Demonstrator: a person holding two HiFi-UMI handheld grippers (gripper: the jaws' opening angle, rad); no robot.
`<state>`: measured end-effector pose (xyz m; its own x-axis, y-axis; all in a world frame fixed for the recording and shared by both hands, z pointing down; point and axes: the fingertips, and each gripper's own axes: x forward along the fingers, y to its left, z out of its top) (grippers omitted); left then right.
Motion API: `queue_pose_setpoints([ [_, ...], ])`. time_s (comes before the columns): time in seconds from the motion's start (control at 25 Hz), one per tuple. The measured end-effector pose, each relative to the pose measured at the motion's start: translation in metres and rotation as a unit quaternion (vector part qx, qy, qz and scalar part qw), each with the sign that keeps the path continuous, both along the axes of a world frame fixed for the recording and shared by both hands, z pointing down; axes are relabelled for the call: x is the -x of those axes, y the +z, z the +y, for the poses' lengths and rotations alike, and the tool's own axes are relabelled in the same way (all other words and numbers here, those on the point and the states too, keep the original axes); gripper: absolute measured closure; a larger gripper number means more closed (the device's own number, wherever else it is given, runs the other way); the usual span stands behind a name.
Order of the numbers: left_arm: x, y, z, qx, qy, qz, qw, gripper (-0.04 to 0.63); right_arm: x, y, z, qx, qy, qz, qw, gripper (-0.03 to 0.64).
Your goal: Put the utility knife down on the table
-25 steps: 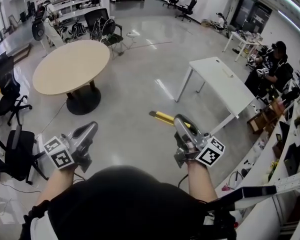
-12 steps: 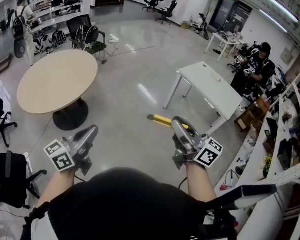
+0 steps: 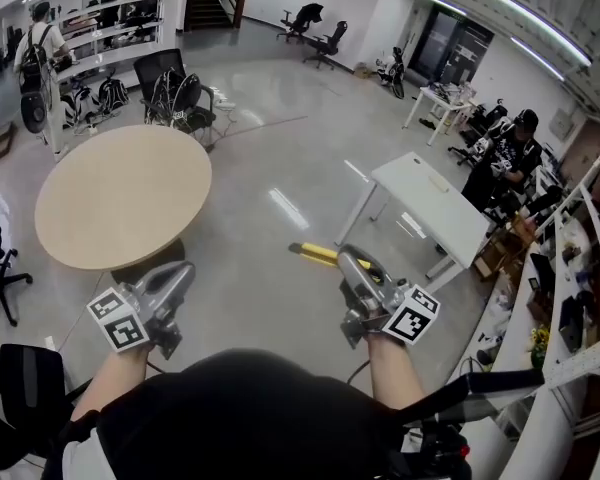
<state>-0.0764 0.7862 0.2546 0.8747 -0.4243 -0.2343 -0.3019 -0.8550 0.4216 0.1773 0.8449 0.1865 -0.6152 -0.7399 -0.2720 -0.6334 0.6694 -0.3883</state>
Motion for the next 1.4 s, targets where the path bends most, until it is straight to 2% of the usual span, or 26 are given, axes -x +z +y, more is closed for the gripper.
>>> queue_pose_setpoints([
  [0.24, 0.019, 0.004, -0.039, 0.009, -0.001, 0.007, 0.9999, 0.597, 0.015, 0.000, -0.038, 0.011, 0.004, 0.007, 1.000, 0.532],
  [0.36, 0.014, 0.006, -0.052, 0.015, -0.006, 0.007, 0.9999, 0.597, 0.007, -0.002, -0.055, 0.011, 0.001, 0.006, 1.000, 0.532],
  [0.56, 0.006, 0.015, -0.100, 0.023, -0.019, -0.002, 0.9996, 0.597, 0.001, 0.008, -0.113, 0.014, -0.020, -0.003, 1.000, 0.532],
  [0.8, -0.045, 0.016, -0.156, 0.014, -0.063, -0.006, 0.9979, 0.597, -0.056, 0.019, -0.193, 0.011, -0.062, -0.010, 0.998, 0.532],
  [1.04, -0.114, 0.001, -0.202, 0.008, -0.098, -0.004, 0.9951, 0.597, -0.125, -0.001, -0.261, -0.008, -0.105, -0.012, 0.994, 0.532],
  [1.24, -0.169, -0.001, -0.236, 0.012, -0.099, -0.008, 0.9950, 0.597, -0.174, 0.001, -0.301, -0.005, -0.116, -0.018, 0.993, 0.532],
  [1.4, -0.198, 0.002, -0.263, 0.015, -0.093, -0.010, 0.9955, 0.597, -0.203, 0.008, -0.328, 0.004, -0.110, -0.023, 0.994, 0.532],
])
